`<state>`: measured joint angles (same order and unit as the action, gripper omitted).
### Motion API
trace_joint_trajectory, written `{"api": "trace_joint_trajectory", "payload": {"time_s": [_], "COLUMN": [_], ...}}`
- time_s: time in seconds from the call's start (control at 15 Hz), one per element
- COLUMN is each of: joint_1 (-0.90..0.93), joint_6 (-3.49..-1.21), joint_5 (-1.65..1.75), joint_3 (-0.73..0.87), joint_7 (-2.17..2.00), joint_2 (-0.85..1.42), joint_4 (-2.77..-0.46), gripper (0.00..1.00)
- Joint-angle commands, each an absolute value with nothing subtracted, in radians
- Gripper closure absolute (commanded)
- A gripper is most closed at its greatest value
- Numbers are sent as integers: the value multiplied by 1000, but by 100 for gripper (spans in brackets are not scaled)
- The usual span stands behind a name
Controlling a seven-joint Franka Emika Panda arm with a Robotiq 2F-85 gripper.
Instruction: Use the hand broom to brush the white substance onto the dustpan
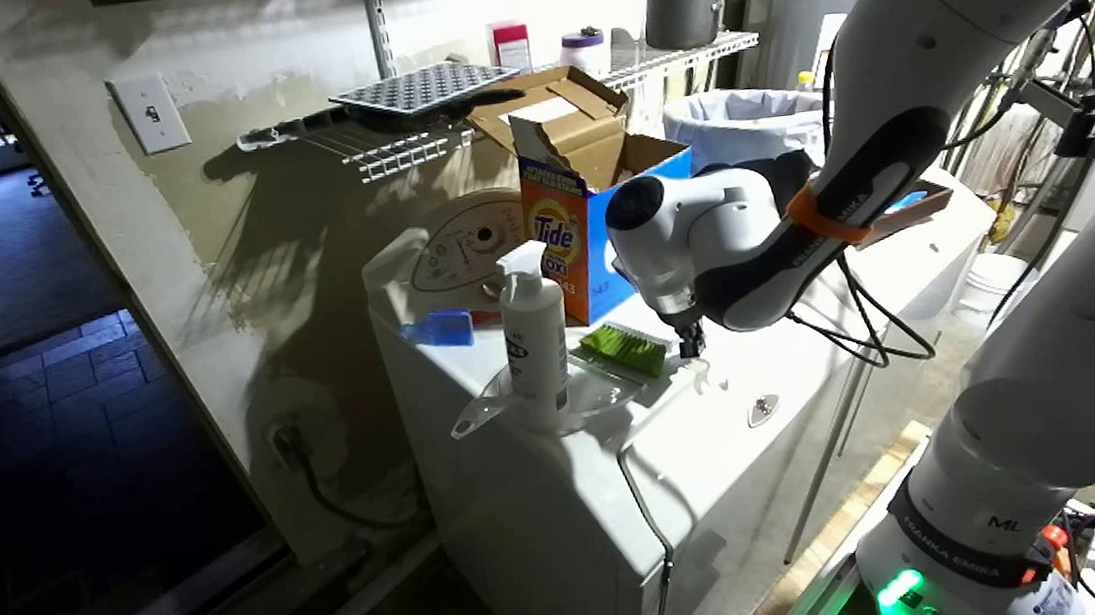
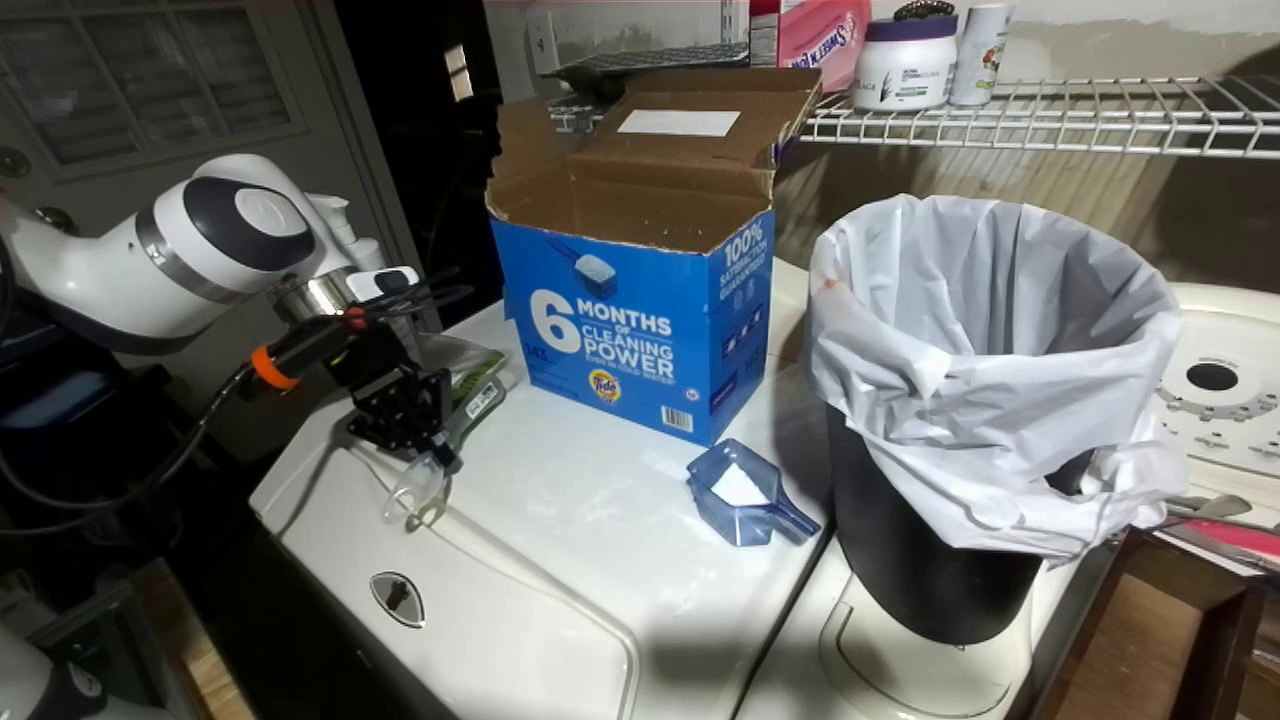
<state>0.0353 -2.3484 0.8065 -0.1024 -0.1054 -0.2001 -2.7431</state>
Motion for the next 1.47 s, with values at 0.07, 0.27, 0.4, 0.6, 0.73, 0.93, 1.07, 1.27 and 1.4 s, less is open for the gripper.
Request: {"api": "trace_joint_trajectory", "payload": {"time_s": [0.07,0.27,0.4,0.6,0.73,0.93,1.07,1.27,1.4], "joint_1": [56,59,58,59,60,56,56,55,54], "joint_6": [-2371,-2369,-2369,-2381,-2398,-2406,-2415,-2434,-2444], "joint_5": [719,678,658,629,608,594,588,575,564], "joint_3": [-89,-91,-90,-89,-86,-81,-77,-72,-71], "joint_7": [-43,-16,1,30,54,73,83,92,100], "joint_2": [-189,-188,-190,-194,-200,-205,-213,-225,-230], "joint_4": [-2725,-2719,-2717,-2718,-2722,-2723,-2727,-2730,-2732], "gripper": [97,97,97,97,97,97,97,97,97]}}
